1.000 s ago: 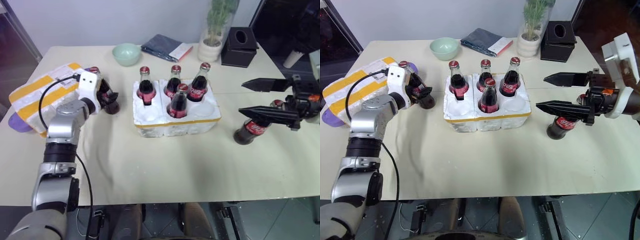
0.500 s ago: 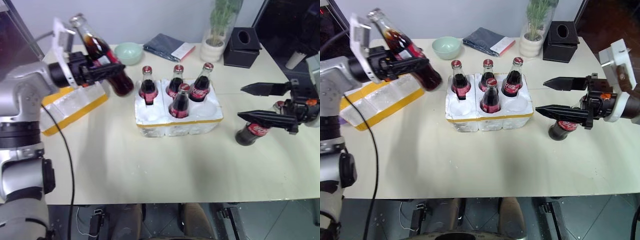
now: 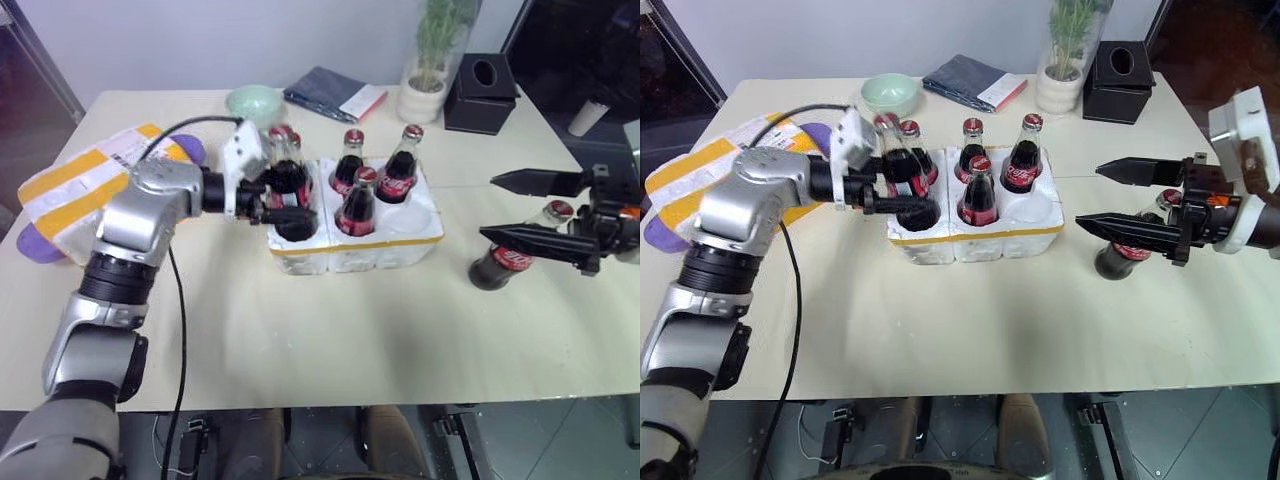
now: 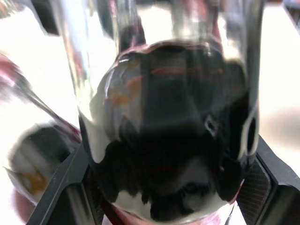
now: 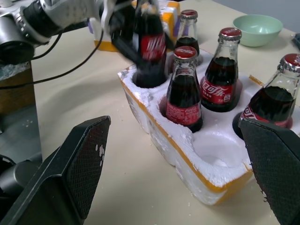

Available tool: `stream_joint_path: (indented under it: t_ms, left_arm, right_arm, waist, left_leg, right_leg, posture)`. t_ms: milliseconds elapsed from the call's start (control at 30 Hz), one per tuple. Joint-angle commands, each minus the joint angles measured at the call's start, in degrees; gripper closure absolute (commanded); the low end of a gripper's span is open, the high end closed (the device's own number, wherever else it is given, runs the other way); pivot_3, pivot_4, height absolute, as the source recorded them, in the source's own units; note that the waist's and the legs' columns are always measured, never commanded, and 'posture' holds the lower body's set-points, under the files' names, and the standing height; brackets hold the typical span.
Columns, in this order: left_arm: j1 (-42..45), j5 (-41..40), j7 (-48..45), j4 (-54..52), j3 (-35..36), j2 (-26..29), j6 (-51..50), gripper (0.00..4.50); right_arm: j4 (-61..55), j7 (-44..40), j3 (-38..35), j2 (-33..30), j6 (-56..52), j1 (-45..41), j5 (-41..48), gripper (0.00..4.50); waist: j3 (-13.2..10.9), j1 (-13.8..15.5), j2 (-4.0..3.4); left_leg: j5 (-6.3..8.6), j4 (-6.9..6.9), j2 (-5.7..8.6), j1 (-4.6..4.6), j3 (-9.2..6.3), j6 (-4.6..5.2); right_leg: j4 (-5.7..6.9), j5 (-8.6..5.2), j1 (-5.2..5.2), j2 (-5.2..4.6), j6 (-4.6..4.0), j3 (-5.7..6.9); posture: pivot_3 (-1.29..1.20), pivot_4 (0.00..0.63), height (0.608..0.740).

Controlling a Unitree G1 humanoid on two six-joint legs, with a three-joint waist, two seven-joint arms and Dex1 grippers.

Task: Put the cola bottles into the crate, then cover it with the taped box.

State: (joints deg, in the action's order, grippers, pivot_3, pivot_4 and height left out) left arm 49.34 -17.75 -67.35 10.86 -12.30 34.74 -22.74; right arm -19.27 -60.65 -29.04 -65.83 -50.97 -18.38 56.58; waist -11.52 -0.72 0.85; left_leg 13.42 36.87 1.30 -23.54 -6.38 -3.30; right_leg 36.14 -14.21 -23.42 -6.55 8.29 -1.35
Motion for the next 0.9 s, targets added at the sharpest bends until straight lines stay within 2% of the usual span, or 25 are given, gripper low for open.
stream_joint_path:
  t_ms: [33, 100, 133, 233, 367, 500, 600, 733, 800, 900]
  left_arm:
    - [0.84, 2.81, 1.81, 0.99, 0.8, -0.99, 3.61, 1.17]
    - [0.32, 2.46, 3.0, 0.96, 1.09, -3.08, 2.76, 0.23]
    - [-0.06, 2.25, 3.64, 0.79, 1.37, -4.03, 2.5, 0.08]
    - [-0.52, 1.04, 5.45, -0.36, 3.19, -5.34, 0.41, 0.08]
    - [-0.17, -7.33, 2.85, -7.1, 9.18, -1.26, -10.07, 0.08]
    - [1.34, -24.46, -4.47, -16.12, 17.71, 7.96, -26.69, 0.08]
    - [2.7, -33.25, -9.43, -19.57, 20.74, 14.45, -34.56, 0.08]
    - [1.6, -32.85, -11.07, -22.87, 17.29, 17.0, -34.23, 0.08]
    - [-0.87, -28.34, -13.1, -24.92, 13.21, 17.88, -29.16, 0.08]
    - [-3.9, -21.58, -13.23, -25.61, 8.09, 17.29, -21.9, 0.08]
  right_arm:
    - [-1.14, 0.51, -2.51, 0.56, 0.76, 0.76, 0.3, 0.0]
    - [-1.13, 0.79, -2.52, 0.84, 1.39, 1.79, -0.67, 0.0]
    - [-1.22, 1.12, -2.38, 1.0, 1.84, 2.43, -1.48, 0.0]
    - [-1.74, 2.37, -1.92, 1.2, 3.19, 5.01, -4.72, 0.0]
    - [-4.18, 1.61, -9.13, 1.25, -1.62, 6.48, 2.95, 0.0]
    - [-6.83, 2.66, -21.26, 0.66, -8.62, 10.56, 9.38, 0.0]
    - [-11.55, 1.36, -33.38, 2.34, -14.58, 19.44, 11.47, 0.0]
    - [-17.24, 2.66, -41.87, 7.56, -16.57, 30.72, 11.34, 0.0]
    - [-19.59, 6.42, -40.64, 12.55, -13.97, 35.43, 7.31, 0.0]
    - [-20.06, 15.53, -34.09, 19.91, -9.71, 37.71, 1.08, 0.0]
  waist:
    - [0.0, -0.08, 0.0]
    - [0.0, -0.03, 0.0]
    - [0.01, 0.01, -0.01]
    - [0.01, 0.11, -0.01]
    - [-0.01, -0.34, -0.04]
    - [0.0, -0.28, -0.06]
    - [0.0, 0.24, -0.04]
    - [0.05, 1.03, -0.02]
    - [0.06, 1.03, 0.0]
    - [0.09, 1.1, 0.0]
  left_leg:
    - [0.0, 0.0, 0.0, 0.0, 0.0, 0.0]
    - [0.0, 0.0, 0.0, 0.01, 0.0, 0.01]
    - [0.0, 0.0, 0.0, 0.02, 0.0, 0.01]
    - [0.0, 0.06, 0.0, 0.02, -0.01, 0.02]
    - [0.01, 0.06, -0.01, 0.01, -0.01, 0.03]
    - [0.04, 0.01, -0.04, 0.06, -0.05, 0.08]
    - [0.04, 0.03, -0.03, 0.05, -0.09, 0.08]
    - [0.05, 0.12, -0.01, 0.24, -0.08, 0.09]
    - [0.06, 0.17, -0.02, 0.28, -0.06, 0.08]
    - [0.06, 0.17, -0.03, 0.33, -0.02, 0.08]
  right_leg:
    - [0.0, 0.0, 0.0, 0.0, 0.0, 0.0]
    - [0.02, 0.0, 0.01, 0.0, 0.0, 0.0]
    - [0.02, 0.0, 0.02, 0.0, 0.0, 0.0]
    - [0.02, 0.0, 0.06, 0.0, 0.01, 0.0]
    - [0.06, 0.0, 0.01, 0.0, 0.01, 0.0]
    - [0.12, -0.01, 0.01, 0.02, 0.0, 0.01]
    - [0.1, -0.02, 0.09, 0.02, 0.0, 0.05]
    - [-0.05, -0.04, 0.43, 0.02, 0.01, 0.06]
    - [-0.1, -0.16, 0.51, 0.02, -0.2, 0.05]
    - [-0.15, -0.16, 0.56, 0.01, -0.29, 0.03]
  posture:
    - [0.0, 0.15, 0.74]
    - [0.0, 0.15, 0.74]
    - [0.0, 0.15, 0.74]
    - [0.0, 0.15, 0.74]
    - [0.0, 0.15, 0.74]
    - [0.0, 0.15, 0.74]
    - [0.0, 0.15, 0.74]
    - [0.0, 0.15, 0.74]
    - [0.0, 0.15, 0.74]
    - [0.0, 0.15, 0.74]
